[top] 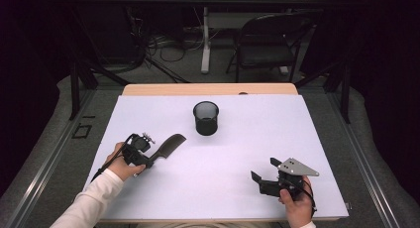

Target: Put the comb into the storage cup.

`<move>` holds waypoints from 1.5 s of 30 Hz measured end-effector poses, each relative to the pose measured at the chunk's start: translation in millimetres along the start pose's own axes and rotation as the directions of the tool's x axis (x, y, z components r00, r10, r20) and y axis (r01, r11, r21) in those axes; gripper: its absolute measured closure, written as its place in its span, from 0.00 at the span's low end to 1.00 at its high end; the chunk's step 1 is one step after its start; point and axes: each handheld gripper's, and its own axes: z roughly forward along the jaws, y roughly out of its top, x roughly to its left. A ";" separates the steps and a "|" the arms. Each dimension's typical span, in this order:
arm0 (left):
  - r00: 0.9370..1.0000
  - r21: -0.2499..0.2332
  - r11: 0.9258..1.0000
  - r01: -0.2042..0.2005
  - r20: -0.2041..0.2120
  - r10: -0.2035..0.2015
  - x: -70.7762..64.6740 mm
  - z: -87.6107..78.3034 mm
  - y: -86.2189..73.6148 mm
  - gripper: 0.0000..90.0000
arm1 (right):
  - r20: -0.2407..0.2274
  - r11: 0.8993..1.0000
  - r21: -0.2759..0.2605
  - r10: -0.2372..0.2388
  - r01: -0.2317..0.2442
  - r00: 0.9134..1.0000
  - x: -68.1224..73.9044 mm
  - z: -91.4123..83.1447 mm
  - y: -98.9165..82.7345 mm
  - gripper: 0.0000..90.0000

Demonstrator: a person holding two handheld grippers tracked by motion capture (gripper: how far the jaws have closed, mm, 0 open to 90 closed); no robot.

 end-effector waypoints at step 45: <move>1.000 0.040 0.999 0.023 0.020 -0.024 4.3 1.5 4.2 0.80 | -0.005 1.000 0.002 0.003 -0.003 1.000 0.0 0.4 -0.3 0.16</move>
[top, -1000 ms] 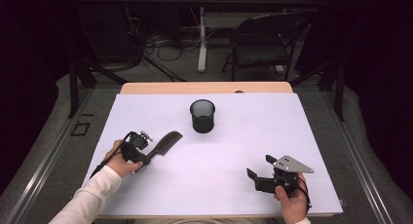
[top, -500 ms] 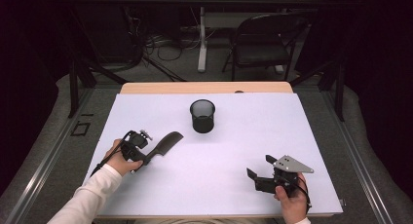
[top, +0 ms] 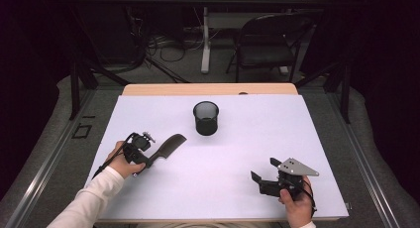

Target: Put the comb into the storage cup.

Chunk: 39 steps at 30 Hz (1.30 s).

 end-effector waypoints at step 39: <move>1.000 -0.101 0.995 0.026 -0.002 -0.026 2.4 -20.3 -4.3 0.81 | 0.005 1.000 0.000 0.000 0.000 1.000 -0.1 0.9 -0.3 0.16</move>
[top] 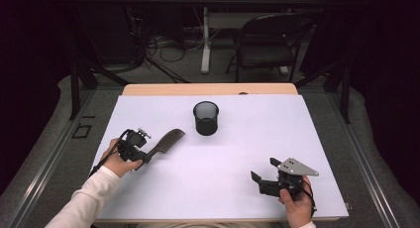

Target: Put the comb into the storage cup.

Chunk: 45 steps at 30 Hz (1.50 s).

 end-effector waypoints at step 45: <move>0.999 -0.326 0.945 0.021 -0.027 -0.032 -10.6 -47.4 -9.2 0.80 | 0.001 1.000 0.000 0.001 -0.001 1.000 0.0 0.2 -0.3 0.16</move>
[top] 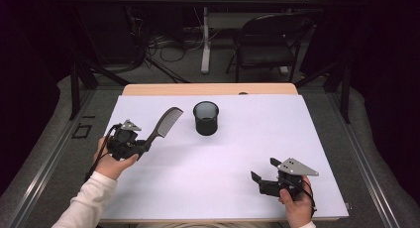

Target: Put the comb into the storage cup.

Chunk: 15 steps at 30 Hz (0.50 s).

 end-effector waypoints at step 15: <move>1.000 -0.134 0.991 0.010 -0.001 -0.010 -9.3 -9.5 2.5 0.81 | -0.002 1.000 0.004 0.003 -0.003 1.000 0.0 0.4 -0.2 0.16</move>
